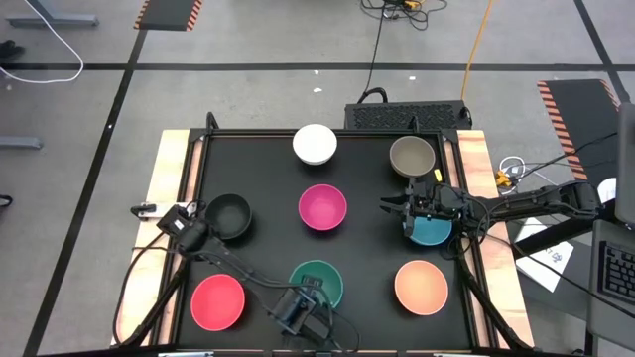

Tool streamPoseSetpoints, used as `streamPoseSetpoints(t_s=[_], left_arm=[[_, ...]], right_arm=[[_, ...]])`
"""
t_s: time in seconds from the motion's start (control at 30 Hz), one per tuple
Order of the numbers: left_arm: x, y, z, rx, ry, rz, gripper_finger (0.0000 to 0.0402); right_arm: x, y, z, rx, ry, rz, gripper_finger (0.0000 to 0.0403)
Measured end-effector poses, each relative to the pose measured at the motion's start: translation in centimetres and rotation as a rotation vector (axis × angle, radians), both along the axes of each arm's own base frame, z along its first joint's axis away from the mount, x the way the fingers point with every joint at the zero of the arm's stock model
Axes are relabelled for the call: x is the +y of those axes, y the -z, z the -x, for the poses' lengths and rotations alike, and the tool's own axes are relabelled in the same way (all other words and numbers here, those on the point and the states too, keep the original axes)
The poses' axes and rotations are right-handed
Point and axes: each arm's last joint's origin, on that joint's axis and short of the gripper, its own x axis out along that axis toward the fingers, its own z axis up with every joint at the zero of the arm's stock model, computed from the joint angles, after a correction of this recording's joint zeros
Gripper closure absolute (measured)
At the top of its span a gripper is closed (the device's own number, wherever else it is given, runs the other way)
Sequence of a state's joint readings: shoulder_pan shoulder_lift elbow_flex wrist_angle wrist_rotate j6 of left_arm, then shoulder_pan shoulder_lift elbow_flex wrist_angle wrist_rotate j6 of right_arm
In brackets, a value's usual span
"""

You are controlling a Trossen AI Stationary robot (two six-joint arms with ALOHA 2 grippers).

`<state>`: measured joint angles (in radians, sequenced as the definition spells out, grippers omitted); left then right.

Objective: Nest bowls inside each other
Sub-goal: Stack the dark green bowl on the light green bowl

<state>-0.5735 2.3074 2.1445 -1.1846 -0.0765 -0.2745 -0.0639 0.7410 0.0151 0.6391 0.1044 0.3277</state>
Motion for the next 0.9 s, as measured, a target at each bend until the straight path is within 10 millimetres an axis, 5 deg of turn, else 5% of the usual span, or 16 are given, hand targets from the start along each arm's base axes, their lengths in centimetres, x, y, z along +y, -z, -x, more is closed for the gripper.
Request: streamPoseSetpoints(t_s=[0.9], left_arm=[[1.1, 0.4, 0.0, -0.015, -0.01, -0.178, 0.0398]], right_arm=[[0.0, 0.0, 0.0, -0.004, 0.0, 0.0, 0.0281]])
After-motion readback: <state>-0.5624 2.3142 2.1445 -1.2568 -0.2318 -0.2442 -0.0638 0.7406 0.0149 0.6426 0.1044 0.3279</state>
